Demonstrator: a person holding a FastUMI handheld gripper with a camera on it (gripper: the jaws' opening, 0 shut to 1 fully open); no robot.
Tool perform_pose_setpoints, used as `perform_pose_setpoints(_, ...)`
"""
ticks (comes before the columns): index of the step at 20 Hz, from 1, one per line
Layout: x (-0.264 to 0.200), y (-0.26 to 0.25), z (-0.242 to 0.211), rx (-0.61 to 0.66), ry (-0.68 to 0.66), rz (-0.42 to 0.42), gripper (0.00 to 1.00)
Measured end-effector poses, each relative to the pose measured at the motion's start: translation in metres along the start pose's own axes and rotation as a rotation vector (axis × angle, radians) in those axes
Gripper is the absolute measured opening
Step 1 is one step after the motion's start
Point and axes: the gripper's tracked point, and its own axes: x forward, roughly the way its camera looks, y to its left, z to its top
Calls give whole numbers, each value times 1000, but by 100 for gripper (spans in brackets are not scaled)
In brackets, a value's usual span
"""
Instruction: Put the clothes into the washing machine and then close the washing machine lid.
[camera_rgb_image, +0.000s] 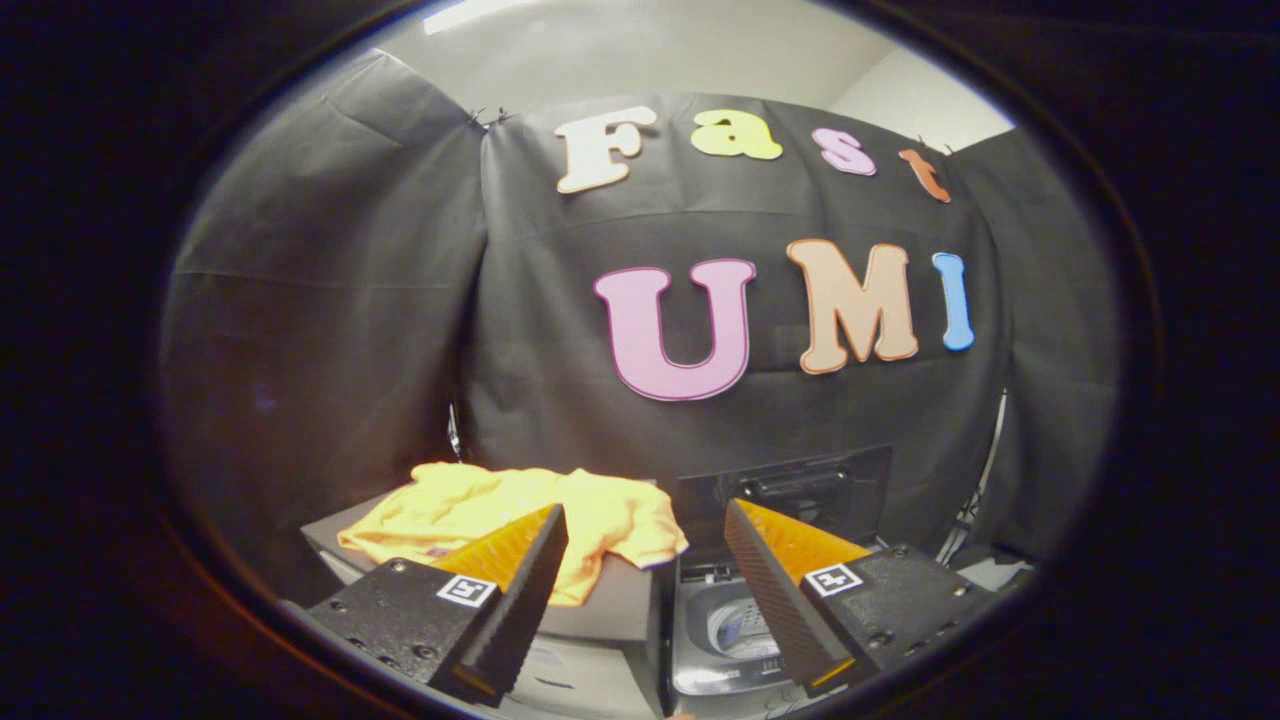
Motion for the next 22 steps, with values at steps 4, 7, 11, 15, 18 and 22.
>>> perform_pose_setpoints(4, 35, 26, 5, -73, 61, -29, 96)
perform_pose_setpoints(7, 61, 57, 17, -77, 63, 7, 99)
perform_pose_setpoints(11, 96, 67, 21, -106, 101, -51, 99)
perform_pose_setpoints(15, 126, 94, -5, 41, 215, -49, 99)
perform_pose_setpoints(18, 141, 108, -33, -2, 304, -47, 98)
perform_pose_setpoints(22, 146, 119, -76, -77, 443, -50, 98)
